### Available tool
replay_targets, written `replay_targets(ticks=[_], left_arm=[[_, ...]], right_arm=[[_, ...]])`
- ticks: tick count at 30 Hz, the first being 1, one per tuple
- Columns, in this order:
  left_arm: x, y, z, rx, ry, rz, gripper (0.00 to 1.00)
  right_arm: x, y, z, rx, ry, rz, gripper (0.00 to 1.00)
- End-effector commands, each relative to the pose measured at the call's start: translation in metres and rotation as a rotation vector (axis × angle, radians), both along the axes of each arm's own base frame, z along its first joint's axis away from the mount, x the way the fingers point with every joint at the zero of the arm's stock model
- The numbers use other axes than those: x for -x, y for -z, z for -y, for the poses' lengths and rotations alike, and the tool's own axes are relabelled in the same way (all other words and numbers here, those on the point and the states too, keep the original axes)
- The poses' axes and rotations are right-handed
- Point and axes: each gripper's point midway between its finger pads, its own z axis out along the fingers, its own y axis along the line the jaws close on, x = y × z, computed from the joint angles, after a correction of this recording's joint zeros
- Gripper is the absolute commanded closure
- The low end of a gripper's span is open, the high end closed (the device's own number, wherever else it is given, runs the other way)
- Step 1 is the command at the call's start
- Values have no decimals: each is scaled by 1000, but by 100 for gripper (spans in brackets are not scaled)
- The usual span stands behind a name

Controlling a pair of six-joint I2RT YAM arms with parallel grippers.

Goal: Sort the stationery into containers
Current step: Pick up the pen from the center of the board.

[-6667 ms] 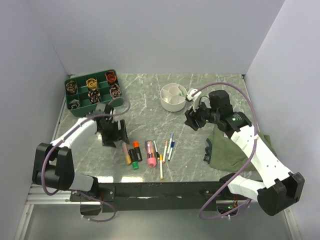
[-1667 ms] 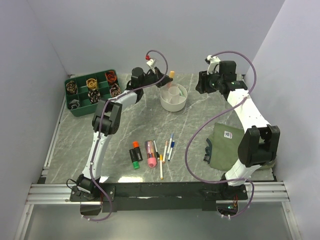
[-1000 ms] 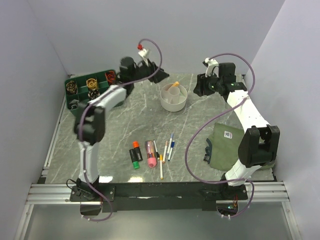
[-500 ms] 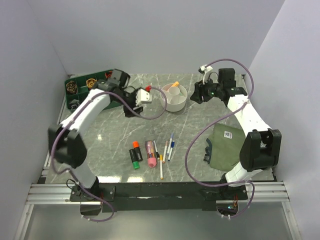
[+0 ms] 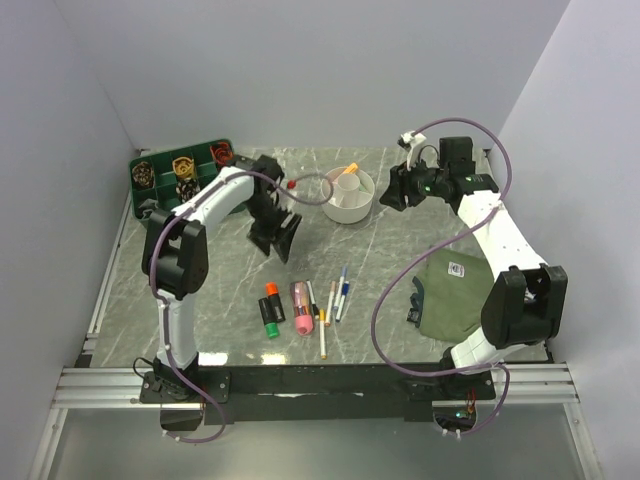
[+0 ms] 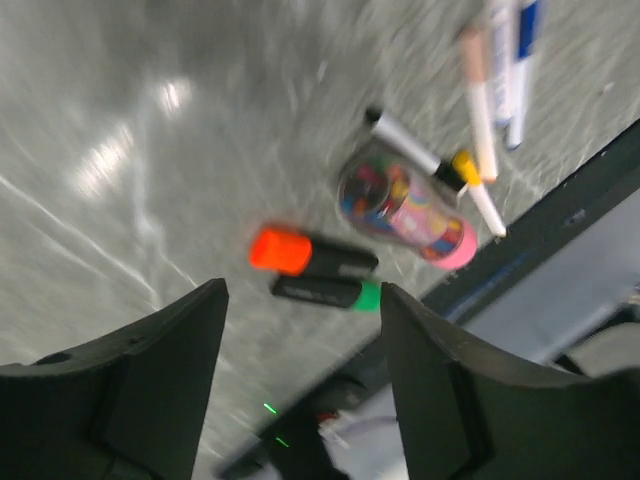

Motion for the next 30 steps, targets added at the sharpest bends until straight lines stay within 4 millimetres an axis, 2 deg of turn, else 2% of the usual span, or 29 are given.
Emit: replay_targets(ticks=[1,6,11,16,23,30], left_arm=[[36,4,-14,-145,-173,-136,27],[37,13,-15,-188,-190,-144,24],[41,43,-18,-262,-215,-209,25],[45,56,-19,-287,-218,-241,35],[51,72,-20,-308,-226,-294,35],[55,82,-22,-331,-231,-319,40]], right_arm=[[-5,-16,-3,-3,-37,28,42],[-9,-16,-4,-8,-39,24,42],[-12,-15,-4,-6,-44,-5,42],[-13,-14,0,30,-42,5,42],[-19,-16,0,32,-40,0,42],[-23,-14,2,48,-45,-3,42]])
